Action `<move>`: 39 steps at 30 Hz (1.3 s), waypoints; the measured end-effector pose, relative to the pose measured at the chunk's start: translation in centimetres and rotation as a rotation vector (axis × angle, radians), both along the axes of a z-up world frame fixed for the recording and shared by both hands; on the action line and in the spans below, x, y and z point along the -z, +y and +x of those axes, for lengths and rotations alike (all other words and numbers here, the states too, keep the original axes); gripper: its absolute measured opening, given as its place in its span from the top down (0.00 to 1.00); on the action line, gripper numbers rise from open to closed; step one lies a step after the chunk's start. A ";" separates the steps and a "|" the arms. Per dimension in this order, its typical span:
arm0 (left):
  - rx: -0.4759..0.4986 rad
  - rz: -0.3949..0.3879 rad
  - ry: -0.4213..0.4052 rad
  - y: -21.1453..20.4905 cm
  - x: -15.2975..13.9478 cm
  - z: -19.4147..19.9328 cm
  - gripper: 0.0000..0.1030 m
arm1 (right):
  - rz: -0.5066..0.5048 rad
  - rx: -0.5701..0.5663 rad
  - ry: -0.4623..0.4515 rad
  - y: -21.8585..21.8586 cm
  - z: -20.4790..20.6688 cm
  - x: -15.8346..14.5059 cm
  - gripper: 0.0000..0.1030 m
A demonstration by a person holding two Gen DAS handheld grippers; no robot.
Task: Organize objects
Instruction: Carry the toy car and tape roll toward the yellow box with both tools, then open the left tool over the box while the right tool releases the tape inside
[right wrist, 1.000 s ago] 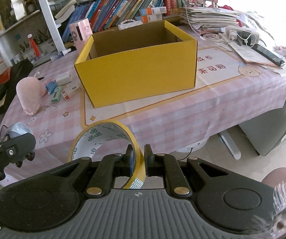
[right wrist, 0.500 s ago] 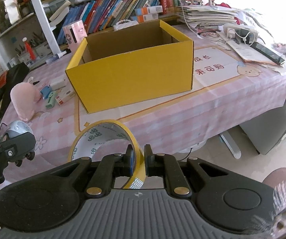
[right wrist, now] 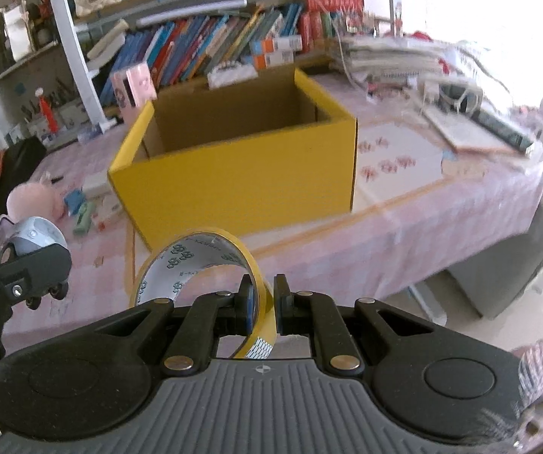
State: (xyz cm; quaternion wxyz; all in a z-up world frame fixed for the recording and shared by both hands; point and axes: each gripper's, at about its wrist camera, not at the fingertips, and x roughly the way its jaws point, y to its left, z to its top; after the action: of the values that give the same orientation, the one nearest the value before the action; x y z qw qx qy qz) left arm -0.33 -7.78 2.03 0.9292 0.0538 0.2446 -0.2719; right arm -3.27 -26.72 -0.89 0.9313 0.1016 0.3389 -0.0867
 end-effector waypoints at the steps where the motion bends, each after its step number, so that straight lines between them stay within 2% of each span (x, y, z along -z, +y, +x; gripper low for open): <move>1: 0.004 -0.005 -0.012 -0.3 -0.3 0.2 0.35 | -0.013 -0.002 -0.018 -0.2 0.4 -0.5 0.90; 11: 0.001 -0.038 -0.124 -3.9 -2.5 4.2 0.35 | -0.083 -0.023 -0.183 -4.1 6.1 -5.3 0.90; 16: -0.034 -0.031 -0.134 -6.3 -2.6 6.8 0.35 | -0.118 -0.046 -0.209 -6.3 9.7 -5.9 0.90; 26: -0.125 0.049 -0.049 -10.1 -0.4 11.7 0.35 | -0.177 -0.175 -0.134 -9.0 17.0 -3.1 0.90; 30: -0.151 0.078 0.026 -11.2 1.0 13.5 0.35 | -0.190 -0.249 -0.067 -9.3 19.5 -1.2 0.90; 35: -0.168 0.154 0.104 -12.2 2.5 15.1 0.35 | -0.178 -0.325 0.034 -9.0 21.1 1.5 0.90; 37: -0.182 0.161 0.130 -12.3 2.9 15.6 0.35 | -0.225 -0.372 0.026 -8.3 21.3 1.8 0.90; 39: -0.189 0.182 0.143 -12.5 3.2 15.9 0.35 | -0.214 -0.396 0.044 -8.3 21.9 2.1 0.90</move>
State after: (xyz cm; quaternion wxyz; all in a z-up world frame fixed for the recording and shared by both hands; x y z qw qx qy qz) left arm 15.58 -20.27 -1.17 0.9222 0.0949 0.3376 -0.1632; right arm 18.61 -35.01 -3.01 0.9280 -0.0679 0.3613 0.0600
